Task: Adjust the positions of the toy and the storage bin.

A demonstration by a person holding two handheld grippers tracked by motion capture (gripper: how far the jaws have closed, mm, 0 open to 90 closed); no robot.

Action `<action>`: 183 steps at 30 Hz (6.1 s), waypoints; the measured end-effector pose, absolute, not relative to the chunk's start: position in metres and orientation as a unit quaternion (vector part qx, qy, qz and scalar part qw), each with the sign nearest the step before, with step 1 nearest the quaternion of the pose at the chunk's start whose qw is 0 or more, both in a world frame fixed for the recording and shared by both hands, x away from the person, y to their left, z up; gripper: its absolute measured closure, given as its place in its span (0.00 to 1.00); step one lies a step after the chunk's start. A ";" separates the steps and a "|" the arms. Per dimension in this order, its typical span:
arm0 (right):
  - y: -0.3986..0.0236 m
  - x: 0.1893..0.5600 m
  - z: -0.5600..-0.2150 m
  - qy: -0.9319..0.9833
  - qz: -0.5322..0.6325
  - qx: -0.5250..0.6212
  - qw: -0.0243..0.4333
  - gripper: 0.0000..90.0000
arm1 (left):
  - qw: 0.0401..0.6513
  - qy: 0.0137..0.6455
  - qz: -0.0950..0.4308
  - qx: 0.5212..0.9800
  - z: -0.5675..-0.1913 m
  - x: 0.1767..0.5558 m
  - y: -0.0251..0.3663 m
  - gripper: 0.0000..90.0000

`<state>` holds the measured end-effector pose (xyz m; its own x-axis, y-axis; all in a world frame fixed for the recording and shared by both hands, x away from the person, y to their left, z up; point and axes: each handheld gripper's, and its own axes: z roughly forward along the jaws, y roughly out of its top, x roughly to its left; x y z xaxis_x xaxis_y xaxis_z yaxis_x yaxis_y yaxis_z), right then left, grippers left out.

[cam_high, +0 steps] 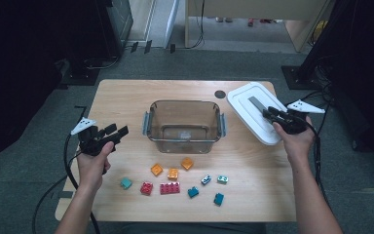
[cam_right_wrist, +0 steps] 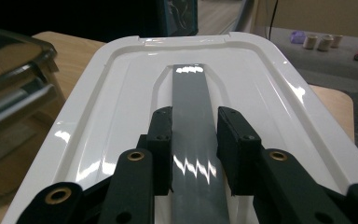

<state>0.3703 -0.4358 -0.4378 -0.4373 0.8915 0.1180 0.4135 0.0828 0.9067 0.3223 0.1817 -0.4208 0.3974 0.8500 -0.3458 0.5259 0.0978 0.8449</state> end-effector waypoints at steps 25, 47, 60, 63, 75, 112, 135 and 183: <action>-0.386 0.378 -0.503 0.684 0.426 0.531 0.262 0.76 | 0.453 0.570 0.190 0.659 -0.469 0.299 0.231 0.44; -0.365 0.378 -0.519 0.693 0.393 0.541 0.269 0.76 | 0.366 0.580 0.211 0.696 -0.515 0.283 0.238 0.38; -0.370 0.379 -0.520 0.681 0.409 0.561 0.233 0.59 | 0.363 0.572 0.222 0.701 -0.517 0.281 0.233 0.37; -0.370 0.379 -0.520 0.674 0.405 0.571 0.236 0.53 | 0.363 0.572 0.222 0.701 -0.517 0.281 0.233 0.37; -0.356 0.381 -0.520 0.664 0.373 0.591 0.266 0.73 | 0.365 0.574 0.221 0.699 -0.517 0.281 0.233 0.37; -0.382 0.282 -0.498 0.699 0.371 0.561 0.242 0.16 | 0.366 0.569 0.217 0.704 -0.516 0.280 0.233 0.35; -0.417 0.216 -0.524 0.680 0.333 0.609 0.235 0.17 | 0.367 0.559 0.212 0.712 -0.514 0.278 0.234 0.31; -0.412 0.217 -0.525 0.688 0.310 0.606 0.252 0.15 | 0.379 0.446 0.140 0.798 -0.512 0.224 0.177 0.52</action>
<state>0.2168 -0.4121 -0.5252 -0.1390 0.9899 0.0295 0.6776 0.0733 0.7318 0.2236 0.1766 -0.5121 0.5627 0.8186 -0.1147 0.6060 -0.3142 0.7307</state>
